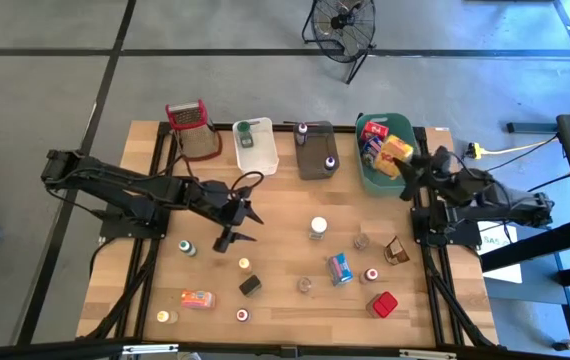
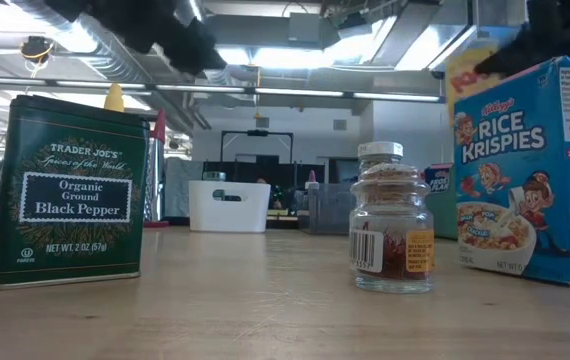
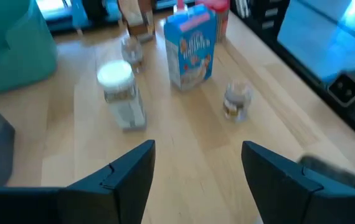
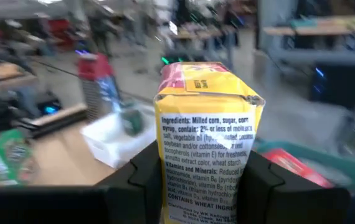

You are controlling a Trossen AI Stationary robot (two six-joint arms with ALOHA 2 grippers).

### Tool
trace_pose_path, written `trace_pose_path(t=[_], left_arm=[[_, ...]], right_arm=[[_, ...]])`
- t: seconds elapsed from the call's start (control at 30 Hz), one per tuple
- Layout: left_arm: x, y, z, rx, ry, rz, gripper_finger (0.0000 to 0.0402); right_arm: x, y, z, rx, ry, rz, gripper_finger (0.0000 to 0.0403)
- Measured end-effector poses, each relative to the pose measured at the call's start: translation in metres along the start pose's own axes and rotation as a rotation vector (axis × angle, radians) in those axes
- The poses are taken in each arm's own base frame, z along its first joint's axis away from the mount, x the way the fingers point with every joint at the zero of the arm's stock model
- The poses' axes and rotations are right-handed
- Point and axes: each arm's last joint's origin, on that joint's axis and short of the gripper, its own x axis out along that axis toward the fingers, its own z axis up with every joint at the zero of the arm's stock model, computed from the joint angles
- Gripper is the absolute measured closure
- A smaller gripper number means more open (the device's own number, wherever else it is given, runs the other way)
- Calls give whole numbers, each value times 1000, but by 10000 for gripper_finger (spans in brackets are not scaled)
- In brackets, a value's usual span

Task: Pick & Place Kitchen Items
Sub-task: Put the yellow cereal box into the green bin

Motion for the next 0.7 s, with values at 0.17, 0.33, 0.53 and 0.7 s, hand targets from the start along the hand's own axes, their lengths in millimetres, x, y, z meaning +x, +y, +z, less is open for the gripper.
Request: trace_pose_path(t=[0.17,0.33,0.53,0.7], left_arm=[[0,0,2,4,-23,3,169],[0,0,2,4,-23,0,167],[0,0,2,4,-19,-1,168],[0,0,2,23,-19,-1,167]], right_arm=[[15,7,-27,-39,-69,-49,261],[23,5,-52,-49,-69,-190,261],[25,5,-63,-57,-62,-207,260],[29,2,-80,-54,-34,-247,260]])
